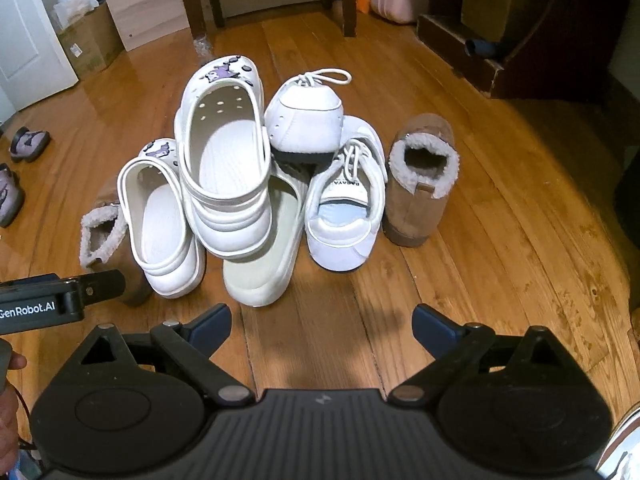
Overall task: Organize scattered shoes
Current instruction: 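Move the left tool toward the white clog with purple charm, then grasp the white clog with purple charm with the left tool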
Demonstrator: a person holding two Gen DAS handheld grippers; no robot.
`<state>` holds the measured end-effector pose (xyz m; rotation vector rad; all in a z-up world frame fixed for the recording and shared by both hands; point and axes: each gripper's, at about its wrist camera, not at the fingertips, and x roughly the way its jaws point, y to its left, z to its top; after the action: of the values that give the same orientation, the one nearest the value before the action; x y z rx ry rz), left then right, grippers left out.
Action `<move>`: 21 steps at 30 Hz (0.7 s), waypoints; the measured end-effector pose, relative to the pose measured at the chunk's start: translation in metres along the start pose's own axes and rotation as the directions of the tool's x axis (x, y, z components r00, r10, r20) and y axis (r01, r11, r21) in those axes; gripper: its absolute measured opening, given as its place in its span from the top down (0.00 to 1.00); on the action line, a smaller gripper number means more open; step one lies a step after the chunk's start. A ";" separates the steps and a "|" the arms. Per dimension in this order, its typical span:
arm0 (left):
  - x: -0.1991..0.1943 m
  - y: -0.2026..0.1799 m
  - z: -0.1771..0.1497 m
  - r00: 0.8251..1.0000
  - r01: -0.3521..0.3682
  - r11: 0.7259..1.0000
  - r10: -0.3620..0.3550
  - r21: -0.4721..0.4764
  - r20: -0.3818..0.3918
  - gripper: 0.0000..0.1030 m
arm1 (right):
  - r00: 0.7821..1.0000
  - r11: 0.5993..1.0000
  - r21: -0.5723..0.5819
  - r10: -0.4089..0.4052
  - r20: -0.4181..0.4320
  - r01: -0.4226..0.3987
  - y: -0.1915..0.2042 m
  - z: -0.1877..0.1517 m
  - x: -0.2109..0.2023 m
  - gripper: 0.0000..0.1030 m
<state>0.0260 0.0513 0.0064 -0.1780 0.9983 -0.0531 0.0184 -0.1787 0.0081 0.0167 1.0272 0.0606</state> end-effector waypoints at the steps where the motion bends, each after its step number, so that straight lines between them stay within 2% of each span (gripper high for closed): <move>1: 0.001 0.000 0.000 1.000 -0.002 1.000 0.002 0.001 -0.003 0.00 | 1.000 1.000 -0.001 -0.002 -0.004 0.002 -0.001 -0.001 0.001 0.05; 8: 0.009 -0.004 0.001 1.000 -0.029 1.000 0.029 0.013 -0.013 0.00 | 0.999 1.000 0.003 0.007 -0.032 -0.007 -0.005 -0.011 0.009 0.05; 15: 0.014 -0.010 0.002 0.998 -0.056 0.997 0.055 0.052 0.011 0.00 | 0.998 1.000 0.009 0.021 -0.055 -0.020 -0.009 -0.011 0.021 0.05; 18: 0.022 -0.011 0.011 0.997 -0.070 0.996 0.068 0.059 0.035 0.00 | 0.999 1.000 0.003 0.014 -0.032 -0.013 -0.011 -0.013 0.021 0.05; 21: 0.030 -0.017 0.035 0.990 -0.109 0.990 0.100 0.086 0.099 0.01 | 1.000 1.000 -0.014 0.004 -0.004 -0.004 -0.010 -0.010 0.020 0.05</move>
<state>0.0723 0.0353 0.0028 -0.0435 0.9070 0.0052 0.0203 -0.1882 -0.0147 0.0057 1.0308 0.0711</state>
